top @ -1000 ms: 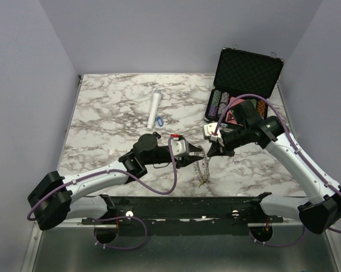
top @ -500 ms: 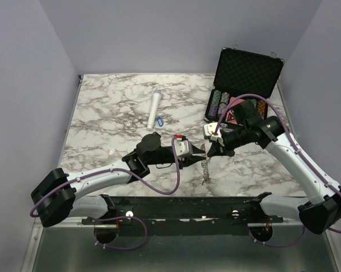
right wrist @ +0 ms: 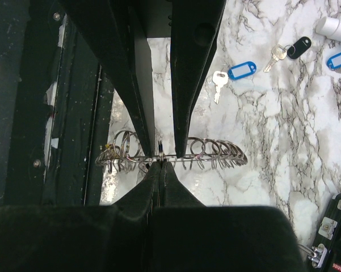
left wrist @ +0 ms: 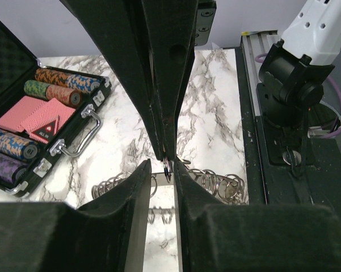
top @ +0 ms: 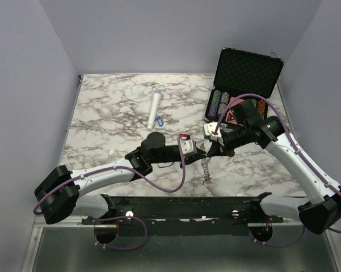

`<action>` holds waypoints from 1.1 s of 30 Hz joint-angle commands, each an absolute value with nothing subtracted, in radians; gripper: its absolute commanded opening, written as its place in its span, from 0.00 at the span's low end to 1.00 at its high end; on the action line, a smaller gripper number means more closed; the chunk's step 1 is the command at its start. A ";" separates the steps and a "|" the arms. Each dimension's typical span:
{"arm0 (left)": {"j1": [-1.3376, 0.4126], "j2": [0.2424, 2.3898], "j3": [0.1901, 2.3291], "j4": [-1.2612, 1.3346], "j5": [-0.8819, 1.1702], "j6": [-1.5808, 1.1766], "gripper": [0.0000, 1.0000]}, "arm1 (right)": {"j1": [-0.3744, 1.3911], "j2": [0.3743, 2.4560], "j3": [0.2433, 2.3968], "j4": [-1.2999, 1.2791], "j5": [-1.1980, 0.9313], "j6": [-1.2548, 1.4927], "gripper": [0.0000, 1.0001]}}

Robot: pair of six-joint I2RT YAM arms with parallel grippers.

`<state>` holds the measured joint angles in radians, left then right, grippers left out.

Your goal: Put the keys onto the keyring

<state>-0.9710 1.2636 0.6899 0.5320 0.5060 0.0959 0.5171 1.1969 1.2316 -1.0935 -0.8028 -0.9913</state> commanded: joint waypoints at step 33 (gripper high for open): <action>-0.979 1.224 0.380 1.497 0.233 -0.483 0.00 | 0.413 0.943 0.850 -0.045 -1.235 0.155 0.43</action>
<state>-0.9730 1.2282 0.3901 1.2076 0.2867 -0.4084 0.4194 0.9607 0.8673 -0.3645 -1.1965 -0.1505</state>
